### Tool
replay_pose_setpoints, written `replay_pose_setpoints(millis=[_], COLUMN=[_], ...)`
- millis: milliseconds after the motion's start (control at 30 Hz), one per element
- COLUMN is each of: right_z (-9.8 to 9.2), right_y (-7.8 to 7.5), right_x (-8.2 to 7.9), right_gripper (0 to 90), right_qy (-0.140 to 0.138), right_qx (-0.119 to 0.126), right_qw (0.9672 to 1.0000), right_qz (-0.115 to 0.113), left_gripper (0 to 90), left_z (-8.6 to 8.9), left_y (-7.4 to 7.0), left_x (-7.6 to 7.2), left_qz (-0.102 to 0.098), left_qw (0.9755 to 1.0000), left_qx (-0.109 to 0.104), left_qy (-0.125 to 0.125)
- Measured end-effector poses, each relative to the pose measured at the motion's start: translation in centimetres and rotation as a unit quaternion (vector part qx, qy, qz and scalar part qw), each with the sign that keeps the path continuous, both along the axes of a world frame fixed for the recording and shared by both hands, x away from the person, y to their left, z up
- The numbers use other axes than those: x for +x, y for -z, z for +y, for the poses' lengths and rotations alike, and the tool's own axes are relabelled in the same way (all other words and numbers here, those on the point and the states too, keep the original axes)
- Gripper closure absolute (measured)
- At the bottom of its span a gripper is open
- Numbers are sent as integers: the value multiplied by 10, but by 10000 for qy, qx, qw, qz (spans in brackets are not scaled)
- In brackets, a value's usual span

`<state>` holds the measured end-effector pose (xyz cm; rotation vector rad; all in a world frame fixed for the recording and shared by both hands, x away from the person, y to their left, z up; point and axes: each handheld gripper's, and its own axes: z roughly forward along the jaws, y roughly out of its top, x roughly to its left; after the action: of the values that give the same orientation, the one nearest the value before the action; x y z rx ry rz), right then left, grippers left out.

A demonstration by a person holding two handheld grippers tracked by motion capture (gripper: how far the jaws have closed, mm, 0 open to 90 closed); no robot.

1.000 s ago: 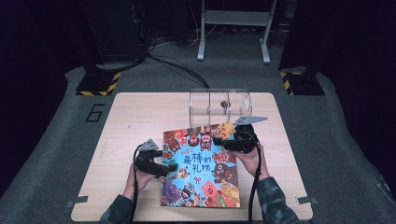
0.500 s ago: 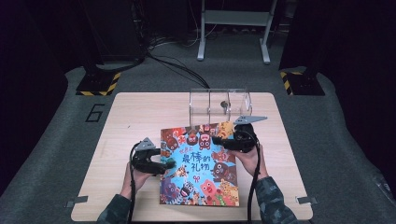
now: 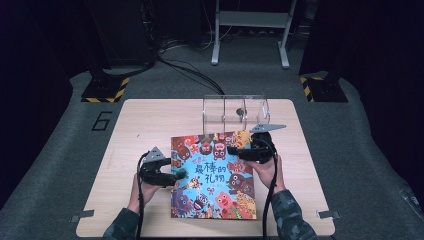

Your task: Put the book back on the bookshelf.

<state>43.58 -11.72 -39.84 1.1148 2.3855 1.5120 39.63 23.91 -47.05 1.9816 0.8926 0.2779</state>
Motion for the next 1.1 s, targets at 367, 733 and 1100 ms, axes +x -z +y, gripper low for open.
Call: replay_pose_setpoints(millis=[367,733,1100], right_z=[0,1,2], right_y=[5,7,5], right_x=[1,3,3], right_gripper=[462,416,409], right_qy=[253,272,263], right_qx=[-160,-265,-279], right_qw=[9994,9991,9991], right_qz=[144,174,203], left_gripper=[253,273,288], left_z=[1,1,3], left_y=[-5,-9,-12], left_x=[-2,-5,-8], left_qz=[-68,-354,-500], left_qw=[9999,9989,9979], left_qx=[93,283,399], left_qy=[-76,-133,-102])
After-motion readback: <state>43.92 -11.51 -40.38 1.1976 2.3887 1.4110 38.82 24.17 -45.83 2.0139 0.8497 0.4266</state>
